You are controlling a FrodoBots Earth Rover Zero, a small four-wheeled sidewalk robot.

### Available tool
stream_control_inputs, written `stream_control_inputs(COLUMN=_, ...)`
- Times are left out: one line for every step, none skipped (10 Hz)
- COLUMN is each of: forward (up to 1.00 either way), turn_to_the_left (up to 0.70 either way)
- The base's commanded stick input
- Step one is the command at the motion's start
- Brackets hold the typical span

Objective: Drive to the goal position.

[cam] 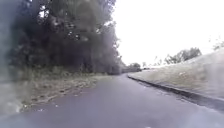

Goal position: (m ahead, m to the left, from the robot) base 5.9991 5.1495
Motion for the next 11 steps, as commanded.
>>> stream_control_inputs(forward=1.0, turn_to_the_left=0.0)
stream_control_inputs(forward=1.0, turn_to_the_left=0.0)
stream_control_inputs(forward=1.0, turn_to_the_left=0.0)
stream_control_inputs(forward=1.0, turn_to_the_left=0.0)
stream_control_inputs(forward=1.0, turn_to_the_left=0.0)
stream_control_inputs(forward=1.0, turn_to_the_left=0.0)
stream_control_inputs(forward=1.0, turn_to_the_left=0.0)
stream_control_inputs(forward=1.0, turn_to_the_left=0.0)
stream_control_inputs(forward=1.0, turn_to_the_left=0.0)
stream_control_inputs(forward=1.0, turn_to_the_left=0.0)
stream_control_inputs(forward=1.0, turn_to_the_left=0.0)
